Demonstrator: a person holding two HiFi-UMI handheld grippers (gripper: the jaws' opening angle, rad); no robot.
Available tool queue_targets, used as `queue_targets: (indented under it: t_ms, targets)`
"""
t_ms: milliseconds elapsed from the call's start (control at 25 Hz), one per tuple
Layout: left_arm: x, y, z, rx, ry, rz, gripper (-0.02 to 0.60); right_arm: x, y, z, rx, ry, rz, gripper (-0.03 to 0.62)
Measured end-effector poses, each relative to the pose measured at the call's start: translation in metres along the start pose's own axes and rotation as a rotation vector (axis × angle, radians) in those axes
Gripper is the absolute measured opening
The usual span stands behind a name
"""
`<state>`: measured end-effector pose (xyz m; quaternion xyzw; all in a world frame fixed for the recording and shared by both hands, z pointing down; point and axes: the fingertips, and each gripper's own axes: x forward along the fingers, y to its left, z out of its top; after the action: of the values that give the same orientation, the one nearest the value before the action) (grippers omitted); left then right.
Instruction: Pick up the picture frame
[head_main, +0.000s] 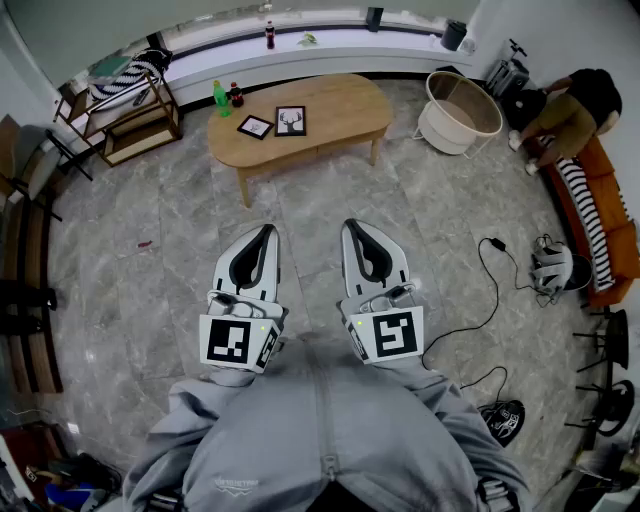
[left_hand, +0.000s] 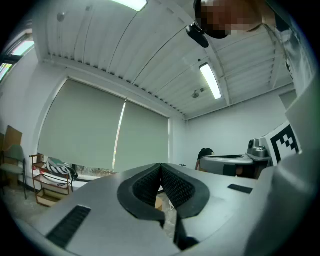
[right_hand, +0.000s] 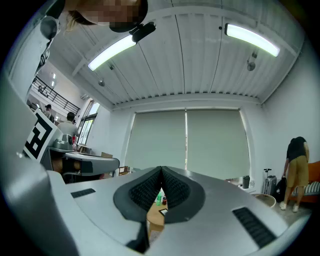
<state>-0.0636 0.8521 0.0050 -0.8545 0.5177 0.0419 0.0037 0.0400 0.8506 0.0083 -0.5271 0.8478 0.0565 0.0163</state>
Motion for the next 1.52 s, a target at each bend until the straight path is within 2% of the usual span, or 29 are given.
queue_targets:
  t_ms: [320, 520, 840, 1240, 1520]
  targets:
    - [0.03, -0.007, -0.003, -0.001, 0.002, 0.005, 0.018, 0.015, -0.023, -0.004, 0.015, -0.006, 0.02, 0.031]
    - [0.058, 0.016, -0.01, -0.012, 0.01, 0.008, 0.018, 0.045, -0.036, -0.01, 0.052, -0.024, 0.016, 0.032]
    - [0.133, 0.088, -0.035, -0.036, 0.019, -0.024, 0.018, 0.136, -0.063, -0.038, 0.041, -0.003, -0.042, 0.034]
    - [0.275, 0.224, -0.04, -0.042, 0.029, -0.082, 0.018, 0.319, -0.094, -0.06, 0.057, 0.015, -0.087, 0.034]
    - [0.347, 0.273, -0.05, -0.045, 0.04, -0.153, 0.018, 0.39, -0.127, -0.078, 0.075, 0.033, -0.176, 0.034]
